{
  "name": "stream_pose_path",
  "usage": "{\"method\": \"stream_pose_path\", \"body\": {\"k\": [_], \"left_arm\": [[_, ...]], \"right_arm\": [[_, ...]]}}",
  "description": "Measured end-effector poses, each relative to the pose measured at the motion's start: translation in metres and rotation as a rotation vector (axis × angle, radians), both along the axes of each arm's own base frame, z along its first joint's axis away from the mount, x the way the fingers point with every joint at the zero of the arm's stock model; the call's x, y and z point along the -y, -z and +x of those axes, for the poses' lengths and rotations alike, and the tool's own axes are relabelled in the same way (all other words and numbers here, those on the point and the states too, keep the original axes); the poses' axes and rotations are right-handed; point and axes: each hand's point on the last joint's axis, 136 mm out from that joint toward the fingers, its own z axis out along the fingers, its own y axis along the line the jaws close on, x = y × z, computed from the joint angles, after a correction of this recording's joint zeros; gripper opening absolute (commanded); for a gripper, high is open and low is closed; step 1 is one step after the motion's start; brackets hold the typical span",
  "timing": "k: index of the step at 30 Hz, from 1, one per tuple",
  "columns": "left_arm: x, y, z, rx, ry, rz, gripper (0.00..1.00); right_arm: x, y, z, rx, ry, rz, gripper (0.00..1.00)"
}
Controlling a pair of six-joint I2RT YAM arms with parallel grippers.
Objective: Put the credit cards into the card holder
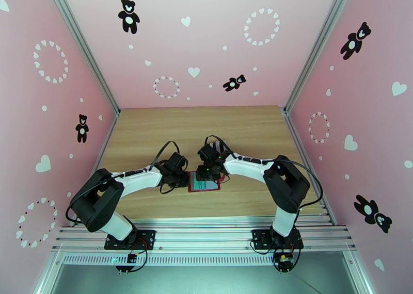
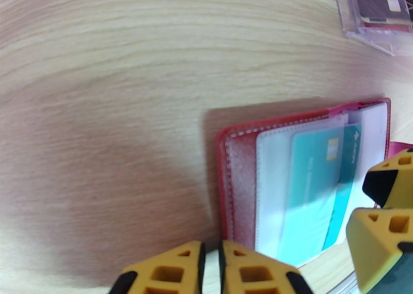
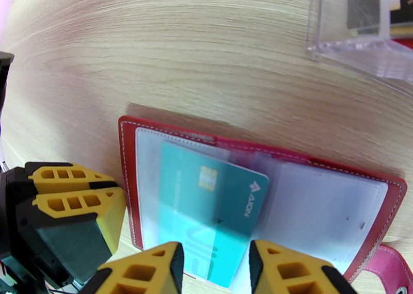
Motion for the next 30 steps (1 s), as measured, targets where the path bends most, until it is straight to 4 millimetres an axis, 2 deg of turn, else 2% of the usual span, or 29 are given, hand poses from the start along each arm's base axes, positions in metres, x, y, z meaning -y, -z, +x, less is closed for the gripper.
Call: {"method": "stream_pose_path", "body": {"k": [30], "left_arm": [[0.000,0.000,0.000,-0.002,0.000,-0.003,0.19]], "right_arm": [[0.000,0.012,-0.003,-0.025,-0.005,-0.008,0.40]]}}
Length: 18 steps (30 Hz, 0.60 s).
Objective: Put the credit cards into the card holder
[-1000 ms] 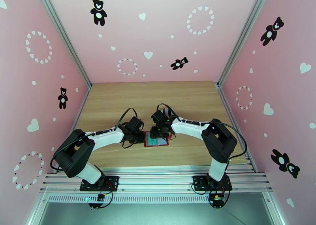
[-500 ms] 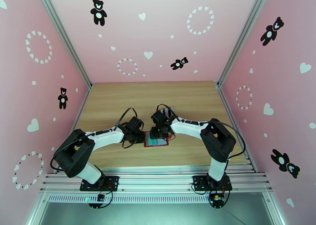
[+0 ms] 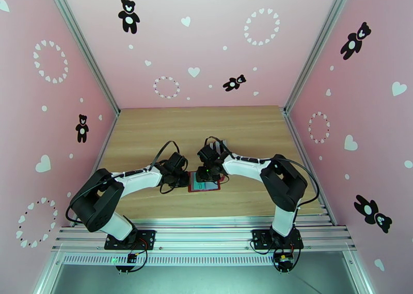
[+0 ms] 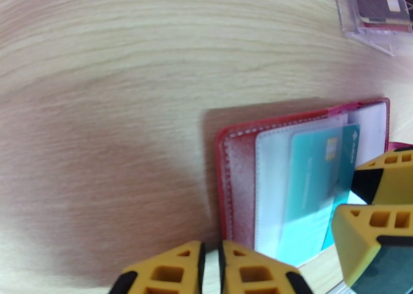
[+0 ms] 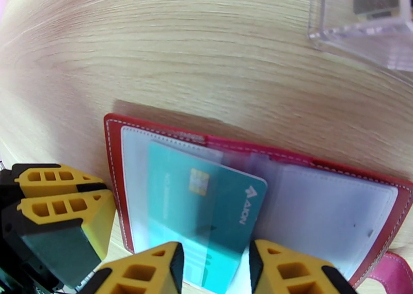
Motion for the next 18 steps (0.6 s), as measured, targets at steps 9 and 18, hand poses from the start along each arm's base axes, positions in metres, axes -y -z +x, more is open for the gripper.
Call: {"method": "stream_pose_path", "body": {"k": [9,18], "left_arm": [[0.0002,0.0001,-0.0003,-0.002,0.001,-0.002,0.19],[0.0004,0.0007,-0.0004,-0.004,0.002,-0.002,0.19]], "right_arm": [[-0.0017,0.0000,-0.0007,-0.005,-0.003,0.009,0.40],[-0.0034,-0.0003,-0.0013,-0.009,-0.007,0.014,0.40]]}}
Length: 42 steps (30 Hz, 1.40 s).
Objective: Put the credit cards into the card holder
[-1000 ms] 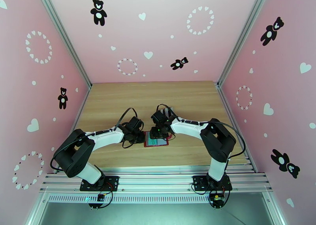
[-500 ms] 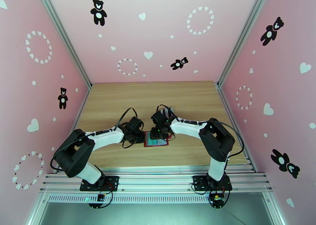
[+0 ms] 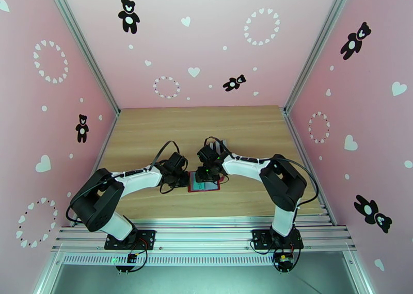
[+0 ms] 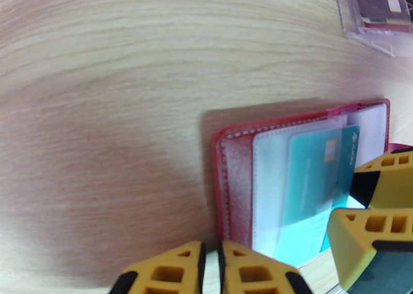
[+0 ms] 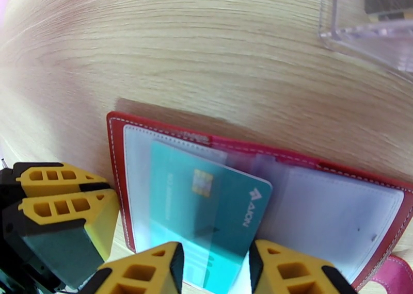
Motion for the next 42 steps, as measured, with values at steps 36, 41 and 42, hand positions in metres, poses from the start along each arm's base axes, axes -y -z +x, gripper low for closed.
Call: {"method": "stream_pose_path", "body": {"k": [36,41,42], "left_arm": [[0.002,0.000,0.001,-0.003,0.001,-0.006,0.19],[0.002,0.000,0.001,-0.003,0.001,-0.008,0.19],[0.002,0.000,0.001,-0.003,0.001,-0.008,0.19]], "right_arm": [[-0.016,-0.002,-0.003,-0.011,-0.030,0.017,0.40],[-0.018,-0.002,-0.005,-0.012,-0.038,0.018,0.40],[-0.018,-0.003,-0.006,-0.012,-0.040,0.018,0.40]]}}
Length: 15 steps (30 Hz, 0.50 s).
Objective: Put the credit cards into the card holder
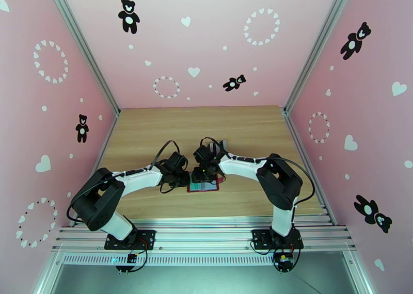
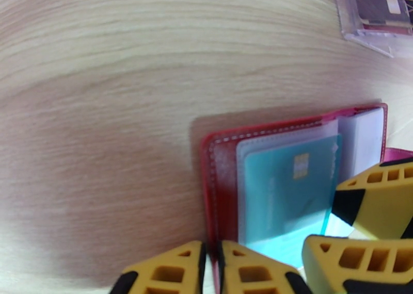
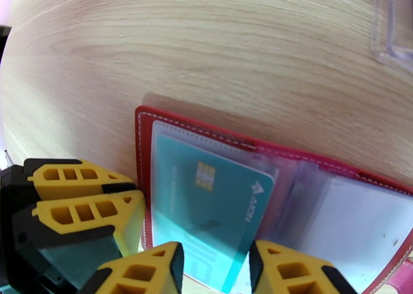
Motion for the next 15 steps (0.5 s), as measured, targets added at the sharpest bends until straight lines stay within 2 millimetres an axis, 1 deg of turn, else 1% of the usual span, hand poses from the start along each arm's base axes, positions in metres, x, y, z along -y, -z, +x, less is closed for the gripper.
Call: {"method": "stream_pose_path", "body": {"k": [15], "left_arm": [[0.0015,-0.0004,0.0006,0.005,0.003,-0.002,0.18]], "right_arm": [[-0.0003,0.0002,-0.0005,0.003,-0.002,-0.003,0.40]]}}
